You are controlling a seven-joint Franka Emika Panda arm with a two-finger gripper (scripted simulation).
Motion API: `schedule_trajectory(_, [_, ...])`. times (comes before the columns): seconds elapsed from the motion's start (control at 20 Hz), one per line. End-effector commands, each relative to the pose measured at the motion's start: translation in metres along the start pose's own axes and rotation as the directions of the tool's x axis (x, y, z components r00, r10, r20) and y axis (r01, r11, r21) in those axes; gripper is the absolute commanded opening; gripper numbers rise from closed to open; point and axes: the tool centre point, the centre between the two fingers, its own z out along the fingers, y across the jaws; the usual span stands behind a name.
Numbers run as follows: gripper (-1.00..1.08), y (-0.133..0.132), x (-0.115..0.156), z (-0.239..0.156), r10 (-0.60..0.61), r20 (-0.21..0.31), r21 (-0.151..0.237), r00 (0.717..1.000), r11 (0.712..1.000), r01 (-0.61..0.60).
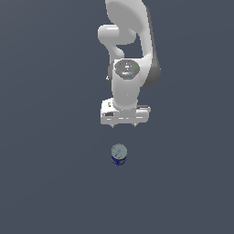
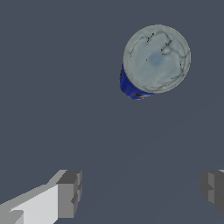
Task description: Pick up the object and move it to a goal position.
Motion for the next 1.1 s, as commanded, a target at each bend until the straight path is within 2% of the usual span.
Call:
schedule_trajectory(0.0, [1.0, 0.0, 0.0, 0.0, 0.0, 0.0, 0.0, 1.0, 1.0, 0.0])
schedule_trajectory(0.45, [1.0, -0.037, 0.001, -0.005, -0.026, 0.004, 0.019, 1.0, 0.999, 0.026])
schedule_trajectory(0.75, [1.0, -0.034, 0.004, -0.004, -0.018, 0.003, 0.018, 1.0, 1.0, 0.018])
schedule_trajectory(1.05, [1.0, -0.027, 0.019, -0.001, 0.015, -0.002, 0.016, 1.0, 1.0, -0.015])
